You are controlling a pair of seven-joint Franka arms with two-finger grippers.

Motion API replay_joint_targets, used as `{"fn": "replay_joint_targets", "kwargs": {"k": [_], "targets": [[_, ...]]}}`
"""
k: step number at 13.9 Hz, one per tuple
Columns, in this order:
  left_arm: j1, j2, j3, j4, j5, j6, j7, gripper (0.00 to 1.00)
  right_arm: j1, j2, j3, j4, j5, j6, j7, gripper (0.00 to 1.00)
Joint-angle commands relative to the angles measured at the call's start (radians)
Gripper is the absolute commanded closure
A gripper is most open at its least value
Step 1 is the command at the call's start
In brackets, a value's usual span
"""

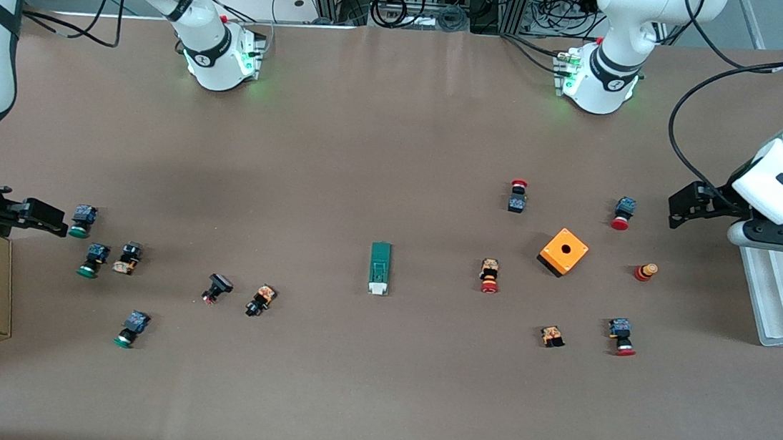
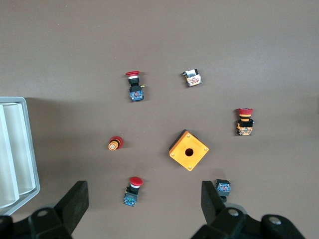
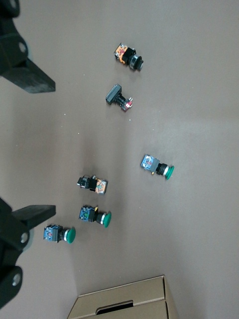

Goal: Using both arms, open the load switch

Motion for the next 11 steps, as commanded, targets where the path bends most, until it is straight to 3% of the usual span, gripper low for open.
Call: {"fn": "replay_joint_targets", "kwargs": {"k": [1,11], "targets": [[0.002,0.012,-0.002,0.029,0.011,-0.022,-0.012,0.00,-0.006,-0.004,0.001,0.005,0.023,0.001,0.004,0.00],[0.001,0.012,-0.003,0.027,0.000,-0.026,-0.017,0.00,-0.001,-0.006,0.007,0.007,0.025,0.002,-0.009,0.00]]}}
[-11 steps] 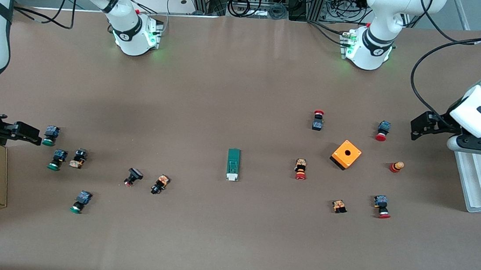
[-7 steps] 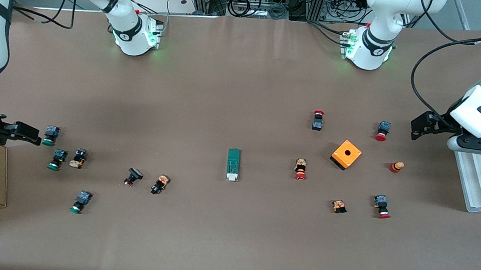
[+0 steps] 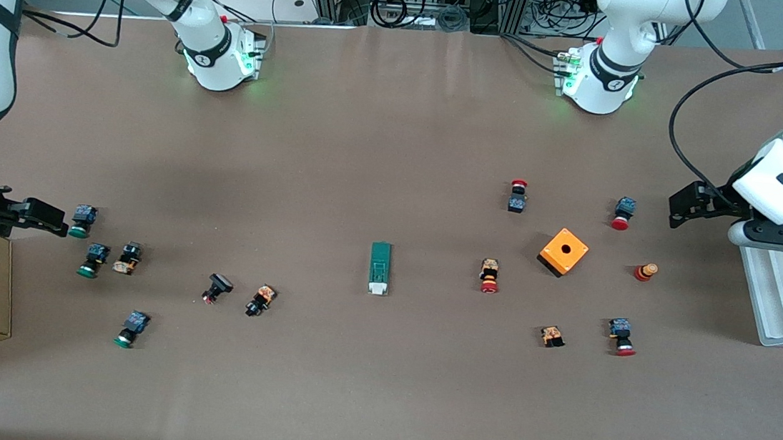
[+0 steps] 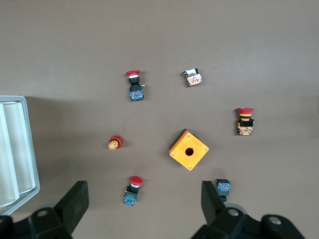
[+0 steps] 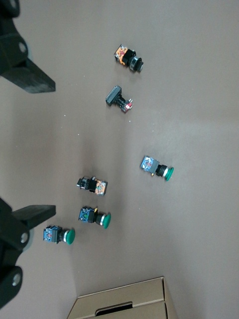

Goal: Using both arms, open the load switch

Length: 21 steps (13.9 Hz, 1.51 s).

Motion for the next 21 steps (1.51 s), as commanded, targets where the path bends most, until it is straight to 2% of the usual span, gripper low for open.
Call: {"fn": "replay_joint_targets", "kwargs": {"k": [1,8,10,12,15,18,19,21], "targets": [[-0.002,0.012,-0.005,0.021,-0.001,-0.026,-0.017,0.00,-0.002,-0.007,0.000,0.007,0.022,0.002,-0.010,0.00],[-0.025,0.061,-0.043,0.029,-0.006,-0.038,-0.010,0.00,-0.002,-0.013,0.007,0.005,0.037,0.005,-0.007,0.00],[-0.034,0.059,-0.077,0.036,0.006,-0.082,-0.013,0.00,-0.005,-0.007,-0.002,0.005,0.144,-0.001,-0.007,0.00],[-0.039,0.081,-0.111,0.082,0.010,-0.113,-0.010,0.00,-0.017,0.007,-0.003,0.005,0.180,0.002,-0.010,0.00],[-0.035,0.164,-0.110,0.166,0.010,-0.124,0.002,0.00,-0.020,0.010,-0.002,0.005,0.179,0.002,-0.012,0.00],[-0.045,0.184,-0.122,0.162,0.010,-0.099,-0.013,0.01,-0.018,0.021,-0.002,0.005,0.168,-0.004,-0.010,0.00],[-0.074,0.199,-0.135,0.162,0.019,-0.066,-0.046,0.01,-0.020,0.023,-0.002,0.005,0.173,-0.004,-0.010,0.00],[-0.143,0.234,-0.139,0.159,0.062,0.002,-0.263,0.01,-0.023,0.020,-0.003,0.005,0.171,-0.016,-0.007,0.00]]}}
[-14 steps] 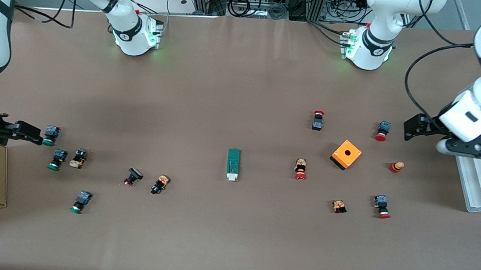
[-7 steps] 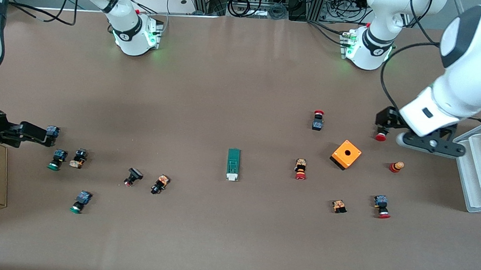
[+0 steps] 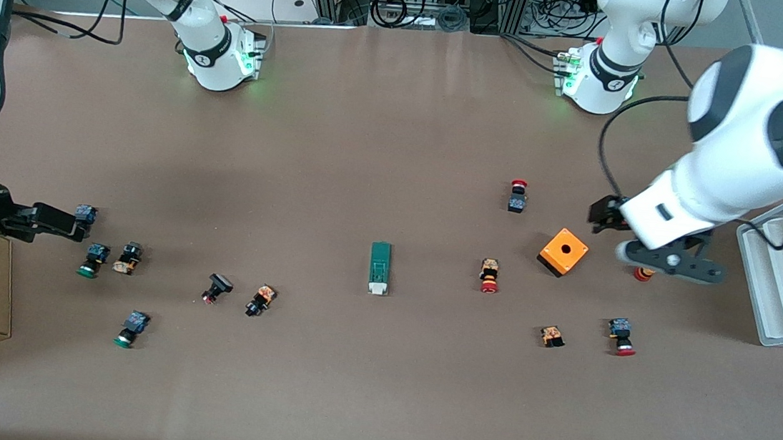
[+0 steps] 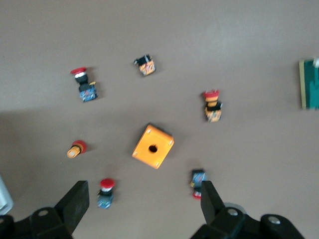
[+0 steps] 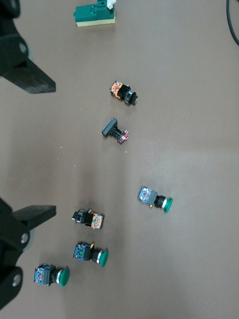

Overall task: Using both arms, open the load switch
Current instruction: 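Move the left gripper over the green load switch base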

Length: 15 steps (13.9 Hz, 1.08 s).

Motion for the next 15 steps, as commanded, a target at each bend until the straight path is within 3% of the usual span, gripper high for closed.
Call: {"fn": "replay_joint_targets", "kwargs": {"k": [1,5,10,15], "targets": [[-0.112,0.058,-0.005,0.030,0.046,0.054,-0.278,0.01,-0.010,-0.001,-0.002,0.005,0.022,-0.016,-0.008,0.00],[-0.267,0.113,-0.004,0.027,0.070,0.182,-0.488,0.01,-0.016,0.001,-0.001,0.005,0.027,-0.017,-0.008,0.00],[-0.452,0.194,-0.004,0.002,0.316,0.350,-0.846,0.01,-0.018,0.001,-0.001,0.005,0.030,-0.014,-0.008,0.00],[-0.555,0.289,-0.004,0.001,0.513,0.455,-1.210,0.01,-0.010,0.008,0.001,0.005,0.028,-0.014,0.002,0.00]]}}
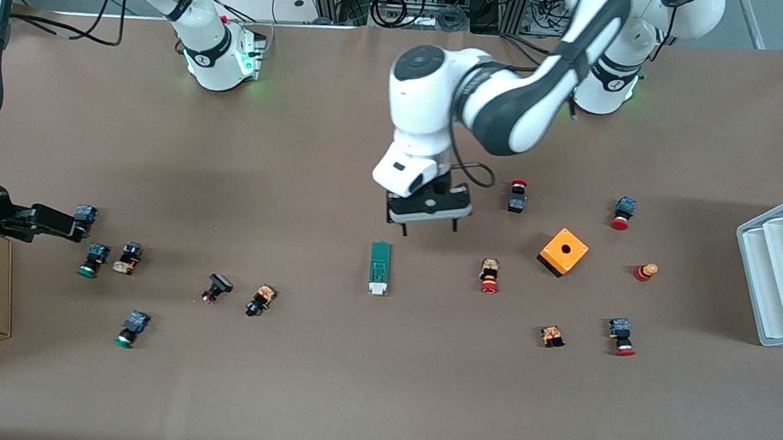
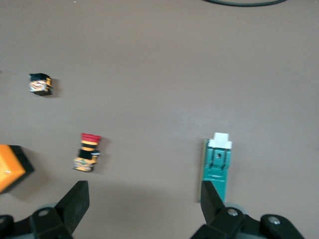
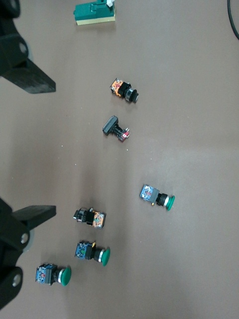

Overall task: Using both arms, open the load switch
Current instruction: 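Move the left gripper over the green load switch base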

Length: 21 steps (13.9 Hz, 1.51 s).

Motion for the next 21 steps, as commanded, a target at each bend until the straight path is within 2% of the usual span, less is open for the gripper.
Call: {"fn": "replay_joint_targets", "kwargs": {"k": [1,10,17,21], "targets": [[-0.054,0.052,0.013,0.006,0.099,0.056,-0.174,0.01,0.000,0.004,0.003,0.005,0.028,-0.009,0.003,0.00],[-0.195,0.250,0.013,0.011,0.592,0.088,-0.749,0.01,0.028,0.038,0.008,0.005,0.020,-0.007,-0.004,0.00],[-0.226,0.368,0.013,0.018,0.831,0.088,-0.822,0.05,0.028,0.038,0.009,0.002,0.028,-0.016,-0.048,0.00],[-0.248,0.419,0.014,0.025,1.035,0.087,-1.075,0.04,0.028,0.035,0.011,0.002,0.036,-0.019,-0.049,0.00]]}}
